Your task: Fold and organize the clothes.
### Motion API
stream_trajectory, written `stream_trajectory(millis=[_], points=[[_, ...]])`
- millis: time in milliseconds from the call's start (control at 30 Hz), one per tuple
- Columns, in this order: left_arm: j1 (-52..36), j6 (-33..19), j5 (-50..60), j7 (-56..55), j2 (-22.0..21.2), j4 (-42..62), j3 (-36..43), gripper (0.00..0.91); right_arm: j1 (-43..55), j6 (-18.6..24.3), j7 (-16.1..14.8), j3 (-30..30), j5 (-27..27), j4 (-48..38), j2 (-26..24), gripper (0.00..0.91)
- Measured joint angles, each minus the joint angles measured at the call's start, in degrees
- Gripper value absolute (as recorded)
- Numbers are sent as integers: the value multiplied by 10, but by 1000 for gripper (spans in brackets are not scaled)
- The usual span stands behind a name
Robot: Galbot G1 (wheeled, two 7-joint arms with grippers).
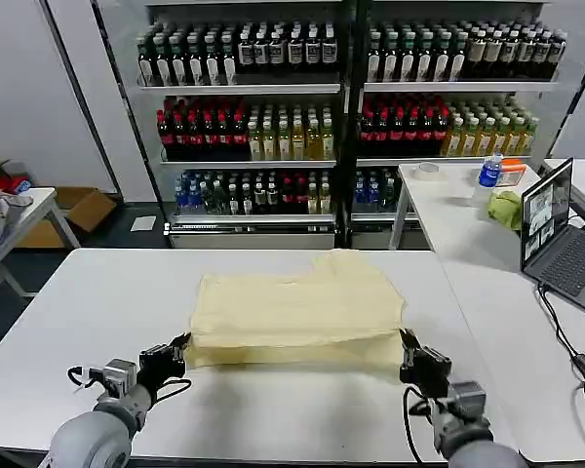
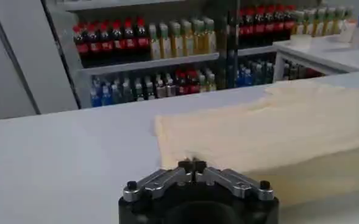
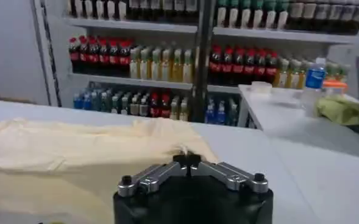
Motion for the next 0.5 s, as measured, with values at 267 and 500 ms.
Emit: stream_trajectory(millis=[267, 500], points=[[-44, -2, 14, -1, -11, 43, 33, 10, 75, -14, -9, -36, 5, -61, 0, 0], [-60, -1, 23, -1, -18, 64, 48, 907, 113, -26, -12, -60, -5, -105, 9, 907]])
